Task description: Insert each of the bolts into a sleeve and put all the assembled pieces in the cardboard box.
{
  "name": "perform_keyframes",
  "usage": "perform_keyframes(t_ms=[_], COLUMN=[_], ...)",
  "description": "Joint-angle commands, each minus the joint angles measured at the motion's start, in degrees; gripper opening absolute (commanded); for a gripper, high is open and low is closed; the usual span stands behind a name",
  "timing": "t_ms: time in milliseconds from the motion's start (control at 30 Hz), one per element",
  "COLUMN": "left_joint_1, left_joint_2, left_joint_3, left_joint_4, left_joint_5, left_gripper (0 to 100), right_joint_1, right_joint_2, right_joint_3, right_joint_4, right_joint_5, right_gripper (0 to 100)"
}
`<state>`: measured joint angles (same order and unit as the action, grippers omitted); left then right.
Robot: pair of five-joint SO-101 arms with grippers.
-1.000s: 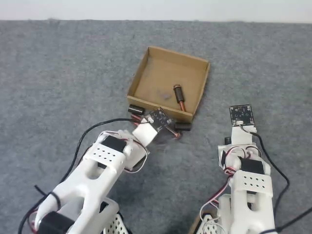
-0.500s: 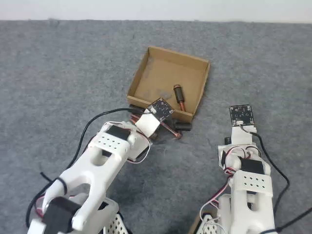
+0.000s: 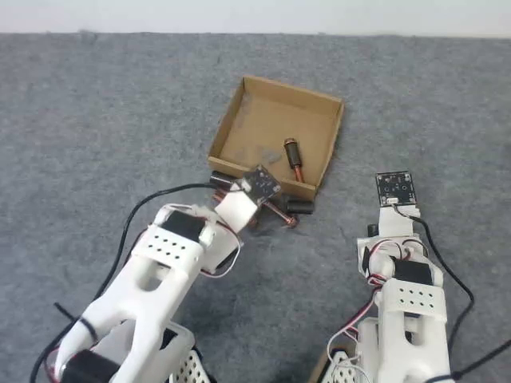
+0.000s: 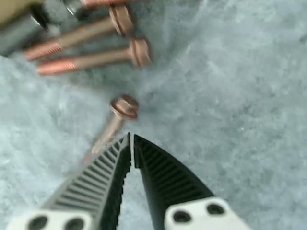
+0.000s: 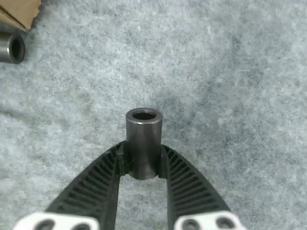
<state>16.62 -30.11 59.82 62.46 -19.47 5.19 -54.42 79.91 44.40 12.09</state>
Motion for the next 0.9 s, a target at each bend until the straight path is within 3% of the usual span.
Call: perform_keyframes(t_ms=[0,333,567,867], left_joint_1=[-0.09,-0.09,1.85,1.49], left_joint_2=[-2.55,-2.2,7.21,17.49], left_joint_3=[2.15,3.38,1.1,-6.64], left_joint_4=[-2.37,-5.63,-9.05,-12.66], left_joint_5=[-3.34,-3.25,-3.08,5.19], left_gripper=[1,1,1,1], right_joint_1=[-0.22,-0.22,-0.22,-0.22], right_joint_2=[-1.63,-1.63,-1.54,-1.63], right_joint_3=[-0.62,-0.62,-0.62,-0.62], right_joint_4=[-0.4,-0.4,-0.4,-0.4], right_joint_5=[1.05,1.05,1.05,1.05], right_gripper=[0.9,0.9,0.9,0.9])
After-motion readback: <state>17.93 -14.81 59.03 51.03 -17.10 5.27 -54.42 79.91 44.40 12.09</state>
